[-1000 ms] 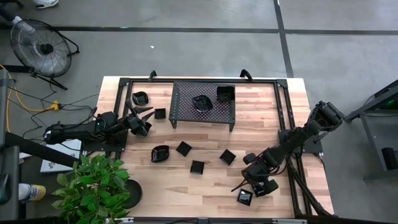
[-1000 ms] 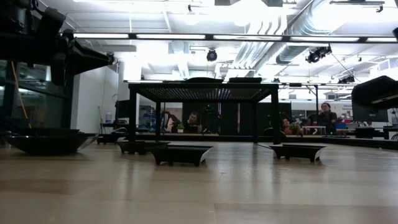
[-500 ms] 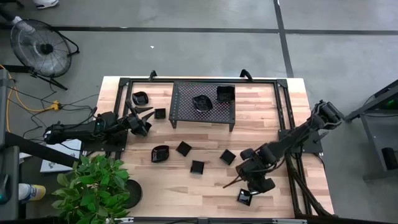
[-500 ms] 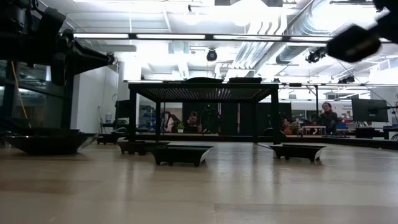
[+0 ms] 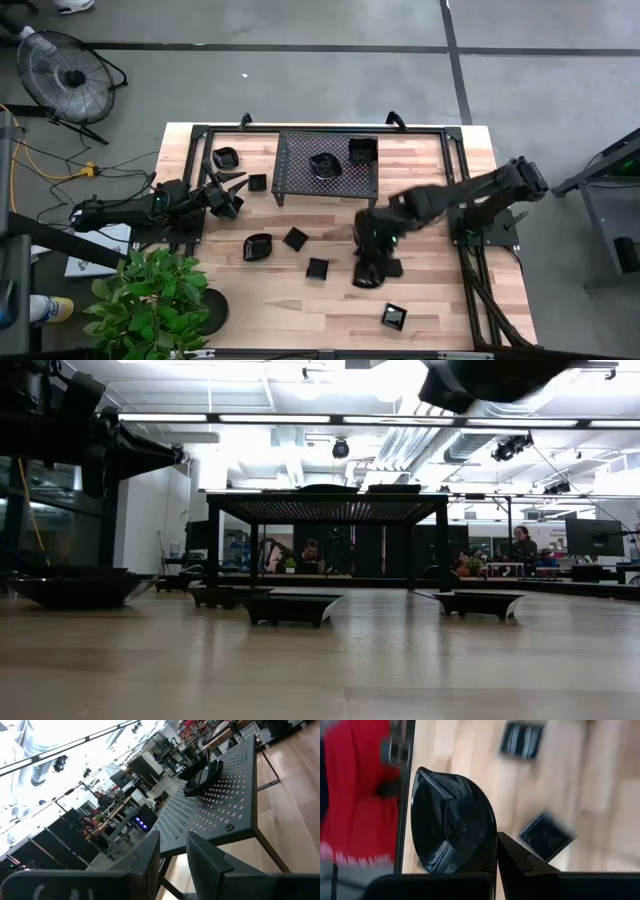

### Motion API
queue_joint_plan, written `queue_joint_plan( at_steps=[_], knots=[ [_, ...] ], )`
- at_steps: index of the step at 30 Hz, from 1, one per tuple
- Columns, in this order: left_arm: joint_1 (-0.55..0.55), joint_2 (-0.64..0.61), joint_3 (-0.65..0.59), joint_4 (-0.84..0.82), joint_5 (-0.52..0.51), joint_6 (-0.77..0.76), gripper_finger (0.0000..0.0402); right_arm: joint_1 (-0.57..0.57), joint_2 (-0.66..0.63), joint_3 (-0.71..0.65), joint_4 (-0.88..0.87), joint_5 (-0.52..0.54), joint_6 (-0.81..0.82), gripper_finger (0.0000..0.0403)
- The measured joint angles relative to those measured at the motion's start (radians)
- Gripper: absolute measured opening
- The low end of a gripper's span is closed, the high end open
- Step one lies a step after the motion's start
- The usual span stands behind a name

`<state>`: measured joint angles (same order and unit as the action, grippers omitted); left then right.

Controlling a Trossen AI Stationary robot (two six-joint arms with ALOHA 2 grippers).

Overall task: Pick & Place Mini shaped plates
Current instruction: Stack the leaf-shaped plate on the leaf-shaped plates on the shelf

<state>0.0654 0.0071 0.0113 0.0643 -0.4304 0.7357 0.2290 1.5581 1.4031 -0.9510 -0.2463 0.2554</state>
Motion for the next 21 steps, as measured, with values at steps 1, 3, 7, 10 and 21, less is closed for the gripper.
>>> queue_joint_plan(
  at_steps=[1, 3, 7, 10, 21],
  knots=[
    [0.000, 0.000, 0.000, 0.000, 0.000, 0.000, 0.0092, -0.026, 0.000, 0.025, -0.001, -0.003, 0.000, 0.0000],
    [0.000, 0.000, 0.000, 0.000, 0.000, 0.000, 0.0092, -0.075, 0.000, 0.076, -0.002, -0.022, -0.002, 0.0000],
    [0.000, 0.000, 0.000, 0.000, 0.000, 0.000, 0.0092, -0.150, 0.000, 0.168, -0.002, -0.049, -0.028, 0.0000],
    [0.000, 0.000, 0.000, 0.000, 0.000, 0.000, 0.0092, -0.195, 0.000, 0.225, -0.002, -0.060, -0.053, 0.0000],
    [0.000, 0.000, 0.000, 0.000, 0.000, 0.000, 0.0092, -0.402, 0.000, 0.291, -0.004, -0.157, -0.110, 0.0000]
  ],
)
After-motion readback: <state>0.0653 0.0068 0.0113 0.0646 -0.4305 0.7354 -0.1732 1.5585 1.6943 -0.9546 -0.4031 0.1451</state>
